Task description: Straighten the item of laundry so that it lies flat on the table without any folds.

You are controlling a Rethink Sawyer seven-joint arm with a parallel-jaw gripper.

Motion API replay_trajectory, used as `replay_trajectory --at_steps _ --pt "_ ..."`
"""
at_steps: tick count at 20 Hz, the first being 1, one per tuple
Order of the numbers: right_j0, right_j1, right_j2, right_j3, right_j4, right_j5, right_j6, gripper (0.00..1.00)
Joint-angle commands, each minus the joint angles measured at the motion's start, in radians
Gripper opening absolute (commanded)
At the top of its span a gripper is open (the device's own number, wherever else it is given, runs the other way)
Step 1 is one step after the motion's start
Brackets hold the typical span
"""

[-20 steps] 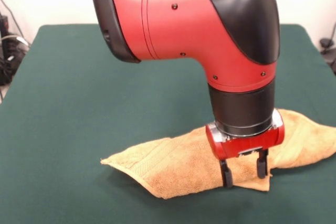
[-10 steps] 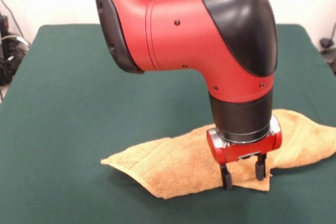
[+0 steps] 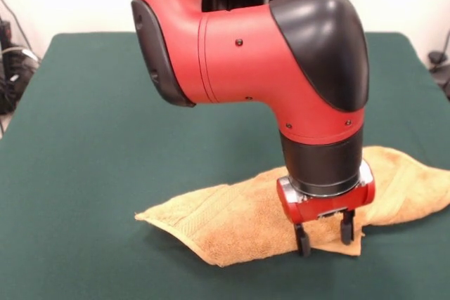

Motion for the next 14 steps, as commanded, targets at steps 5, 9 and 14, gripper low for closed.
replay_trajectory --at_steps 5,9,14 --pt "0.057 0.091 0.075 0.019 -0.027 -0.033 0.051 1.0" --pt "0.073 0.123 0.059 -0.02 -0.038 -0.045 0.062 1.0" --pt "0.104 0.176 0.012 -0.094 -0.054 -0.032 0.102 1.0"
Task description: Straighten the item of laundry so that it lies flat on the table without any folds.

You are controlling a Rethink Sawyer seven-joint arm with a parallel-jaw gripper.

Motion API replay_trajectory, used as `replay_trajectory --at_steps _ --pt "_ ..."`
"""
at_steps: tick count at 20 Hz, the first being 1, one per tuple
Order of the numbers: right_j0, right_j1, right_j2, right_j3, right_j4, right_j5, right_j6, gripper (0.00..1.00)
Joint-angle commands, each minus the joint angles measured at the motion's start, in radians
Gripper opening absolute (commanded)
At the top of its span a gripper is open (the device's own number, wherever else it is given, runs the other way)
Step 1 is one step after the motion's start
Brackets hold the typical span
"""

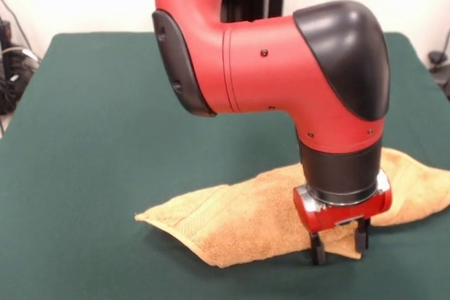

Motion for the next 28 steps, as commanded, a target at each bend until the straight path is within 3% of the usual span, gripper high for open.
replay_trajectory --at_steps 1,15,16,28 --pt "0.075 0.148 0.011 -0.052 -0.046 -0.02 0.111 1.0" --pt "0.129 0.245 -0.082 -0.246 -0.036 0.227 0.184 1.0" --pt "0.13 0.25 -0.083 -0.258 -0.033 0.255 0.181 0.0" --pt "0.144 0.304 -0.112 -0.377 -0.033 0.471 0.18 0.0"
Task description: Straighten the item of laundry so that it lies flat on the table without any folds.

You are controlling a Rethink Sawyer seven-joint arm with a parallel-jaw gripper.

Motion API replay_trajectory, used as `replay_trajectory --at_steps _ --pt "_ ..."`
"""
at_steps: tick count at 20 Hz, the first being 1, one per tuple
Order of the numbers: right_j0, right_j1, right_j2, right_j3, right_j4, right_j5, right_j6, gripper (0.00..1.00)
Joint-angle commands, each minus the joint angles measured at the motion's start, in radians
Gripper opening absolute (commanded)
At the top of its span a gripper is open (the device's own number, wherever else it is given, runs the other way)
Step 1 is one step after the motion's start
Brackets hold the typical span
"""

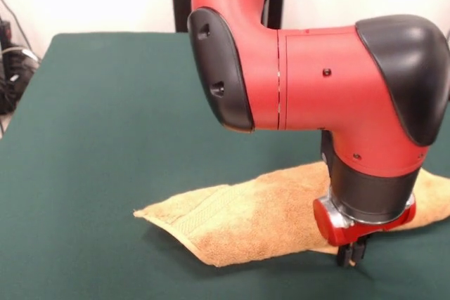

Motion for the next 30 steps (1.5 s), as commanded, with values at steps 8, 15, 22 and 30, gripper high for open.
replay_trajectory --at_steps 8,15,22,30 --pt "0.024 0.057 0.006 0.132 -0.026 -0.074 0.201 0.0" --pt "-0.043 -0.249 0.075 0.491 -0.004 -0.502 0.189 0.0" --pt "-0.052 -0.271 0.068 0.502 0.016 -0.547 0.177 0.0" --pt "-0.054 -0.27 0.063 0.488 0.027 -0.471 0.155 0.0"
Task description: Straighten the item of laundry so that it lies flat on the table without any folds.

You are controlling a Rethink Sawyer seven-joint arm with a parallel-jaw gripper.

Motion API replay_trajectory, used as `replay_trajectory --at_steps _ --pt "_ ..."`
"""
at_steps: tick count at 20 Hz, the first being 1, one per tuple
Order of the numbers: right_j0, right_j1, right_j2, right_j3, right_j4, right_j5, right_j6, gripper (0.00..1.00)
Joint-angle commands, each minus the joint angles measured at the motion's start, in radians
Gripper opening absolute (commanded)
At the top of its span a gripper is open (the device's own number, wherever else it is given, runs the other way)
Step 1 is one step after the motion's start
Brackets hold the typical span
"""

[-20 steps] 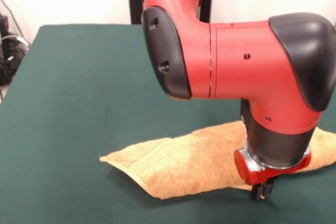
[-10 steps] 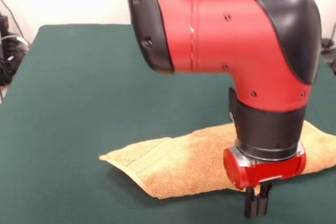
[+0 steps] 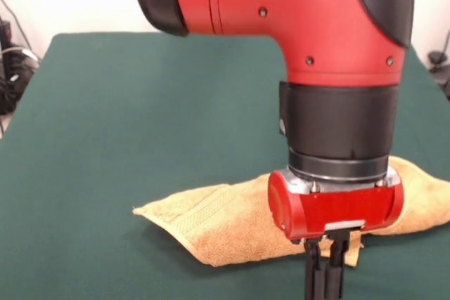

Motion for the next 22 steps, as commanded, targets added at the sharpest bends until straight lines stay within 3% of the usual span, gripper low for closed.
replay_trajectory --at_steps 1,8,11,15,19,22 --pt "0.019 -0.006 0.073 0.18 0.031 0.079 0.15 0.0" --pt "0.014 0.02 0.088 0.164 0.058 0.231 0.12 0.0" --pt "0.014 0.054 0.093 0.086 0.089 0.465 0.099 0.0" --pt "0.035 0.112 0.056 -0.041 0.092 0.678 0.14 0.0" --pt "0.04 0.146 0.054 -0.096 0.081 0.736 0.156 0.0" --pt "0.037 0.155 0.068 -0.094 0.075 0.679 0.158 0.0"
